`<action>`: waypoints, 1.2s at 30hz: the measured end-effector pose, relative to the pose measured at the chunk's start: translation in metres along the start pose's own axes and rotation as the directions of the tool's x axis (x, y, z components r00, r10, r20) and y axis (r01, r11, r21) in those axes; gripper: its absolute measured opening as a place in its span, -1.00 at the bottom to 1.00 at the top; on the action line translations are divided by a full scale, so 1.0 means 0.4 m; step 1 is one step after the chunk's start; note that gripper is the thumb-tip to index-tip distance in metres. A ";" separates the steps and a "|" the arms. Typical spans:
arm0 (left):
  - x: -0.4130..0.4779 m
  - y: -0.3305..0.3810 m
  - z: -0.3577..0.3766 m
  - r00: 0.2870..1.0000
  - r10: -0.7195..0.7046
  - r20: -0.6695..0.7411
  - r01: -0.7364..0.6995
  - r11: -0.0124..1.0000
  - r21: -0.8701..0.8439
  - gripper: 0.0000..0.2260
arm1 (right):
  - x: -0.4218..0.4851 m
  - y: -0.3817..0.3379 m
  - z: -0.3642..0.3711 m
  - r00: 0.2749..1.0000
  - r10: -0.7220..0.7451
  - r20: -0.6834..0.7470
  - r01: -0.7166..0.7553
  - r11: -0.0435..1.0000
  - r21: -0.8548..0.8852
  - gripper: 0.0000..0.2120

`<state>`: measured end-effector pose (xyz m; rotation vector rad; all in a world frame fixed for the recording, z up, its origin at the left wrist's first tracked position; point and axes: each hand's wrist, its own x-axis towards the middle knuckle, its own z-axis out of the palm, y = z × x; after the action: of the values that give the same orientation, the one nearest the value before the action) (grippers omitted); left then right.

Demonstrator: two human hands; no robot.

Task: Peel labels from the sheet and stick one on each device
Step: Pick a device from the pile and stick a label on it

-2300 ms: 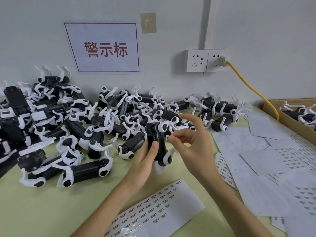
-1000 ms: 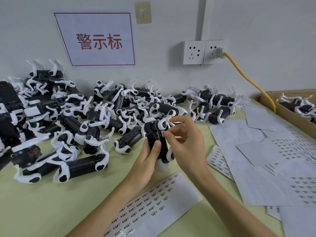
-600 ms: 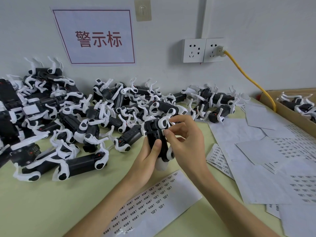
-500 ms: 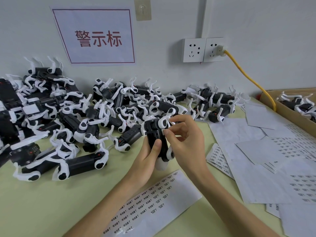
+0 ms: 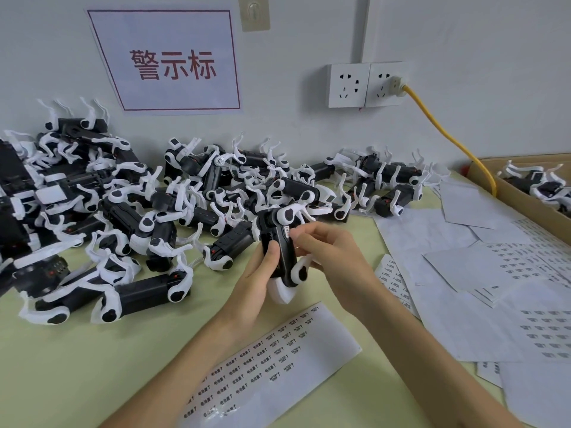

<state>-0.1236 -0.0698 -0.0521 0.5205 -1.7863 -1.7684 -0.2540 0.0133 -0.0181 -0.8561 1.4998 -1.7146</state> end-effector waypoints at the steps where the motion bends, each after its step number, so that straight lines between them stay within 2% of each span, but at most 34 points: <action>1: 0.001 0.003 -0.001 1.000 -0.011 -0.002 0.011 1.000 -0.027 -0.48 | -0.001 -0.003 0.000 1.000 0.004 0.031 -0.004 1.000 0.009 -0.91; 4: 0.001 0.011 -0.003 0.999 -0.049 0.014 0.050 0.991 -0.125 -0.50 | -0.004 -0.012 -0.002 0.995 -0.012 0.102 0.011 1.000 0.010 -0.92; 10: -0.005 0.027 0.011 0.998 -0.035 0.056 0.045 0.981 -0.187 -0.57 | -0.006 0.000 0.003 0.988 -0.054 0.144 0.051 0.998 0.025 -0.69; 17: -0.011 0.039 0.005 0.994 -0.060 0.090 0.079 0.972 -0.222 -0.55 | -0.010 0.002 0.002 0.961 -0.077 0.265 0.058 0.995 0.079 -0.69; 24: -0.013 0.039 0.005 0.993 -0.083 0.082 0.102 0.960 -0.260 -0.49 | -0.010 0.006 0.004 0.973 -0.054 0.223 0.027 0.992 0.123 -0.77; 31: -0.015 0.042 0.010 0.992 -0.081 0.099 0.101 0.969 -0.226 -0.53 | -0.012 0.014 0.017 0.987 -0.096 0.125 0.088 0.994 0.066 -0.65; 36: -0.014 0.041 0.004 0.989 -0.106 0.099 0.127 0.961 -0.246 -0.48 | -0.013 0.010 0.014 0.976 -0.111 0.187 0.094 0.991 0.099 -0.71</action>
<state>-0.1183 -0.0643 -0.0364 0.4597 -1.5812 -2.0906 -0.2462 0.0143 -0.0217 -1.0356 1.2606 -1.7062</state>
